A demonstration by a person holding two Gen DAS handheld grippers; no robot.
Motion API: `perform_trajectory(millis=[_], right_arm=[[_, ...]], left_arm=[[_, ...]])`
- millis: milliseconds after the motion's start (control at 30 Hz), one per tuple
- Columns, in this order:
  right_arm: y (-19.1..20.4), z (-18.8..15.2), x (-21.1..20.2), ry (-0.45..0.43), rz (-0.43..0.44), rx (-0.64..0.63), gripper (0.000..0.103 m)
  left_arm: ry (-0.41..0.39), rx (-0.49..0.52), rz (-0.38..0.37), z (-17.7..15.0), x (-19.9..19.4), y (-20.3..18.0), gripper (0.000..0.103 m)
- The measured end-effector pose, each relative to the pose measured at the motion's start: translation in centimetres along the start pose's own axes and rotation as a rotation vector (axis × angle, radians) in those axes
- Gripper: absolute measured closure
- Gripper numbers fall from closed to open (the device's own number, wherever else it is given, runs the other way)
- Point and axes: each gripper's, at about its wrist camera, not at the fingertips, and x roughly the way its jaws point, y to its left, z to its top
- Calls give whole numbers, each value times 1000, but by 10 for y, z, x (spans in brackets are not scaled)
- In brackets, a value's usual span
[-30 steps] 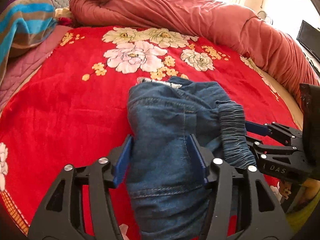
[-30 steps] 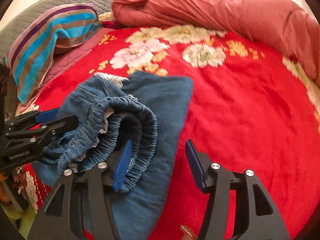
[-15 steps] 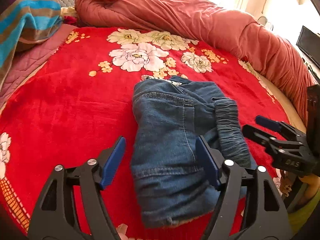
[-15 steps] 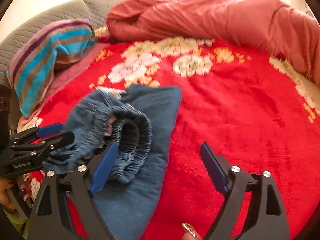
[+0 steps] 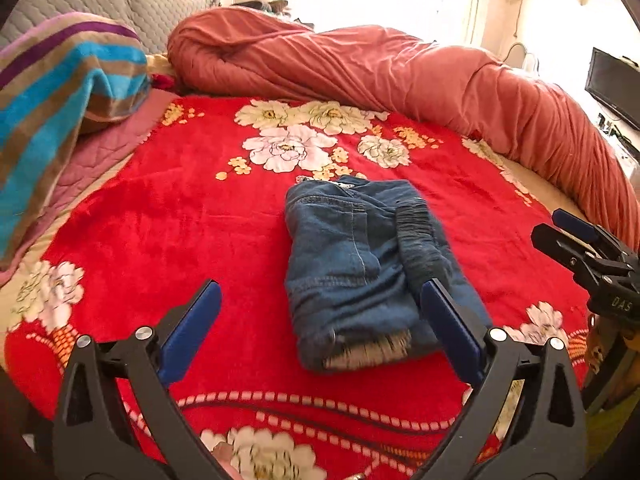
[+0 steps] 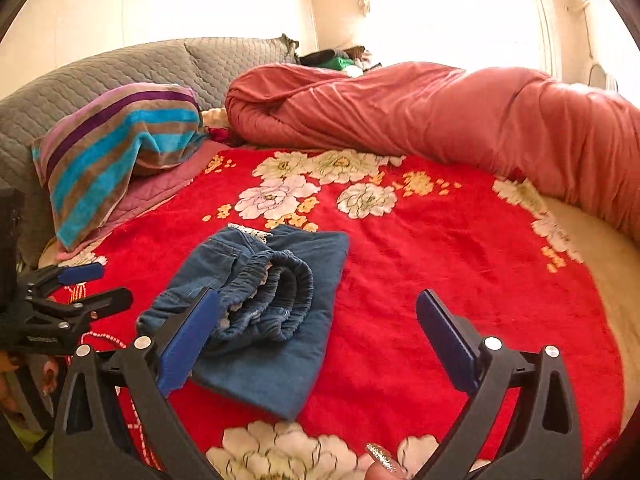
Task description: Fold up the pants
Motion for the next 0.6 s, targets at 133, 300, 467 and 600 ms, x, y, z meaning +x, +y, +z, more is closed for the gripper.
perform_trajectory(millis=[133, 300, 467, 600], right_arm=[[8, -7, -18, 1, 5, -4, 5], [18, -15, -34, 11, 12, -17, 5], [30, -24, -42, 27, 3, -33, 5], [37, -30, -50, 16, -21, -55, 5]], left_arm=[[-19, -13, 3, -10, -23, 4, 10], [-14, -32, 1, -28, -43, 9, 10], [3, -32, 3, -44, -49, 10, 10], [33, -40, -8, -53, -47, 9, 10]])
